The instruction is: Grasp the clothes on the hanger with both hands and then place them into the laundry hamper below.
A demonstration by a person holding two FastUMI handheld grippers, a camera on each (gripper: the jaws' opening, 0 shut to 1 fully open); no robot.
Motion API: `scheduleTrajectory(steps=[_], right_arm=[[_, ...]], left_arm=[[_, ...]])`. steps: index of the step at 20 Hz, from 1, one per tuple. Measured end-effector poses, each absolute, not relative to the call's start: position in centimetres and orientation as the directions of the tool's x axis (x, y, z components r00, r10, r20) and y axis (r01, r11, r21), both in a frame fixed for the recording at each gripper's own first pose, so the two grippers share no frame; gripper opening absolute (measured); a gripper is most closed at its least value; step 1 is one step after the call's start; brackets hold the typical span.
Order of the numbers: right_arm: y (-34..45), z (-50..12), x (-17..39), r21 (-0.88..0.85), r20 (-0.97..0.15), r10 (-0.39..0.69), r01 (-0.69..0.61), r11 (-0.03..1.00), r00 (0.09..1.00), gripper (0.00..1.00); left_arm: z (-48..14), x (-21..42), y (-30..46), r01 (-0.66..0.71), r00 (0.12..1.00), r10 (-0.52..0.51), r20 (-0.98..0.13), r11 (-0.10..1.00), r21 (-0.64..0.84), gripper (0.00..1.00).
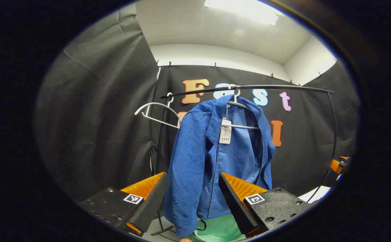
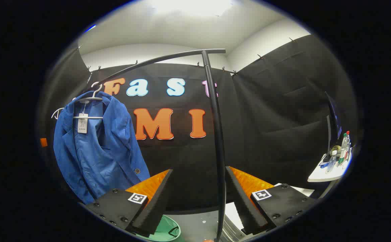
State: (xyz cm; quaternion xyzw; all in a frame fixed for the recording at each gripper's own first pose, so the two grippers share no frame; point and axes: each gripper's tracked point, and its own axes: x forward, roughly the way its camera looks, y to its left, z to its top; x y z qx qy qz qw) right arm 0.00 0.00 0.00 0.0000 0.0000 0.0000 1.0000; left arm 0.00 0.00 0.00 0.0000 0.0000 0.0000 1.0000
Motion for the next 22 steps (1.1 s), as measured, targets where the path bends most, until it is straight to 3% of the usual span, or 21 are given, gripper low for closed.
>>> scheduleTrajectory(steps=[2,15,16,17,18,21,22], right_arm=[[0.0,0.1,0.1,-0.008,0.004,-0.003,0.003,1.000,1.000,0.98],[1.0,-0.5,0.4,0.000,-0.009,0.018,-0.018,1.000,1.000,0.98],[1.4,-0.4,0.6,0.002,-0.011,0.023,-0.023,1.000,1.000,0.93],[1.8,-0.3,0.9,0.003,-0.012,0.029,-0.029,1.000,1.000,0.98],[2.2,-0.3,1.0,0.001,-0.013,0.039,-0.039,0.999,0.999,0.89],[4.5,0.0,2.3,-0.008,-0.017,0.075,-0.075,0.997,0.997,0.89],[5.6,0.0,2.8,-0.005,-0.021,0.097,-0.097,0.995,0.995,1.00]], left_arm=[[0.1,-0.1,0.0,-0.003,1.000,0.003,0.002,1.000,0.001,0.95],[0.1,0.0,0.1,-0.009,1.000,0.009,0.002,1.000,0.000,0.92],[0.2,0.0,0.1,-0.010,1.000,0.010,0.000,1.000,0.002,0.92],[0.2,0.0,0.0,-0.010,1.000,0.010,-0.001,1.000,0.006,0.92],[0.3,0.0,0.0,-0.010,1.000,0.010,-0.001,1.000,0.010,0.92],[0.7,0.2,-0.5,0.001,1.000,-0.001,0.004,1.000,0.019,0.95],[0.9,0.4,-0.9,0.009,1.000,-0.009,0.003,1.000,0.020,0.95]])
